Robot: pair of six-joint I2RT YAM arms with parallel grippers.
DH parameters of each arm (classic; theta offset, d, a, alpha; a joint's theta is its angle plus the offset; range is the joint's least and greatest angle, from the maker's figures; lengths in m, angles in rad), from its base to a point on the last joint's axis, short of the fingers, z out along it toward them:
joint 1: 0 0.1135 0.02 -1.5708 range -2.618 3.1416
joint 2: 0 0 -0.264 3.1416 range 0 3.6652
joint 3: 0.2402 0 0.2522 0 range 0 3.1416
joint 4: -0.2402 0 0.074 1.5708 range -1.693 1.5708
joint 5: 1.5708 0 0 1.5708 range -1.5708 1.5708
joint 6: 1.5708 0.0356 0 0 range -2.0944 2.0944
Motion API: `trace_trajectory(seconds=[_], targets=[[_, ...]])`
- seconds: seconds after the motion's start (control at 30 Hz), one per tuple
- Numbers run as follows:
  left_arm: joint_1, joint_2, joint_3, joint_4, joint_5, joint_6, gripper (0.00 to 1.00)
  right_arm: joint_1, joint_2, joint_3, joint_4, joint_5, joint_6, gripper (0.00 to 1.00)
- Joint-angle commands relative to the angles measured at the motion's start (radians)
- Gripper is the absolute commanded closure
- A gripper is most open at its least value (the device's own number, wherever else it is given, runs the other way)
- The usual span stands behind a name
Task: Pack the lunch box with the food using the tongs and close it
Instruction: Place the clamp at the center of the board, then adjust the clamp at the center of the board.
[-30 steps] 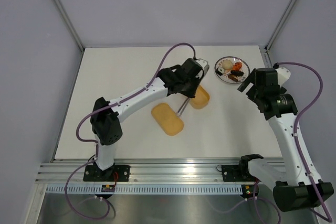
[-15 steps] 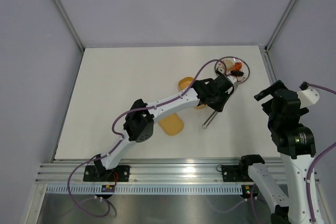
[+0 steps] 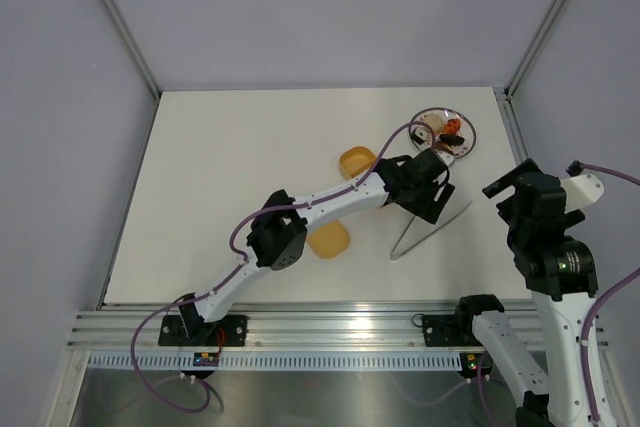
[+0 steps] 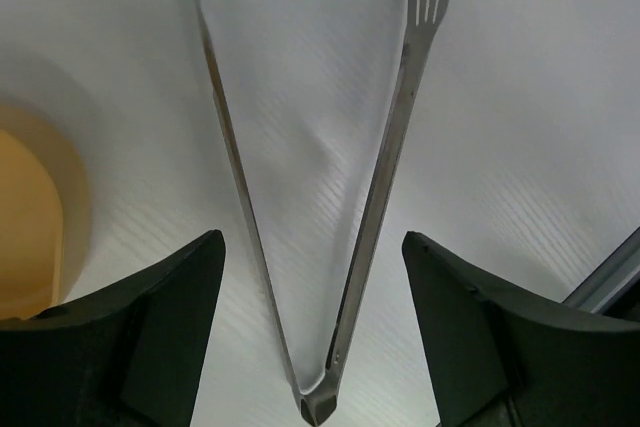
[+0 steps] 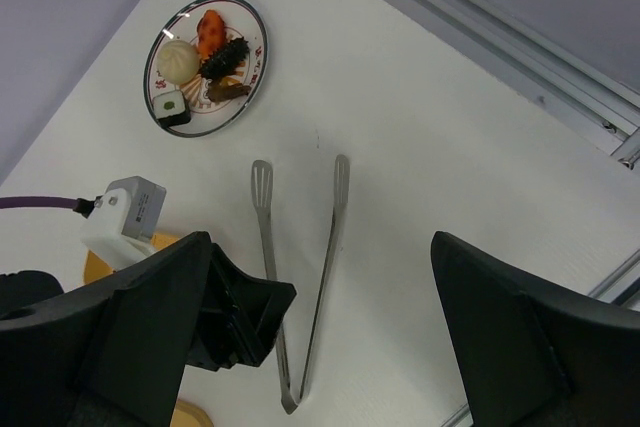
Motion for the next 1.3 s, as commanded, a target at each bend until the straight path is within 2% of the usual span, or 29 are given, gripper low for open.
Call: trace_trajectory(seconds=[0.0,0.2,0.23,0.33,0.43,0.6,0.77,0.87,0.93,1.1,1.27], targets=[[-0.004,-0.097,0.050,0.045,0.027,0.036,0.24,-0.004,0.005,0.000,-0.029,0.019,0.027,0.00],[-0.004,-0.238,-0.033,0.027,0.035,0.067,0.25,-0.004,0.008,-0.018,-0.064,-0.007,0.044,0.01],[-0.002,-0.304,-0.057,0.024,0.021,0.085,0.24,-0.004,0.011,-0.022,-0.072,-0.014,0.048,0.00],[0.011,-0.454,-0.184,0.023,-0.069,0.102,0.24,-0.002,0.011,-0.051,-0.115,-0.056,0.116,0.01],[0.073,-0.589,-0.321,0.037,-0.080,0.065,0.25,0.001,-0.003,-0.150,-0.078,-0.160,0.154,0.02],[0.172,-0.763,-0.536,0.062,-0.099,0.033,0.25,0.036,0.089,-0.282,0.026,-0.267,0.228,0.05],[0.231,-0.892,-0.648,0.048,-0.120,0.022,0.24,0.064,0.241,-0.357,0.136,-0.367,0.386,0.15],[0.240,-0.922,-0.688,0.042,-0.141,0.022,0.24,0.075,0.340,-0.397,0.209,-0.403,0.424,0.16],[0.238,-0.944,-0.711,0.039,-0.155,0.030,0.24,0.078,0.394,-0.407,0.293,-0.436,0.398,0.17],[0.245,-0.956,-0.739,0.017,-0.186,0.042,0.24,0.115,0.500,-0.315,0.336,-0.343,0.279,0.16],[0.246,-0.972,-0.765,0.027,-0.192,0.045,0.23,0.136,0.633,-0.191,0.322,-0.288,0.174,0.24]])
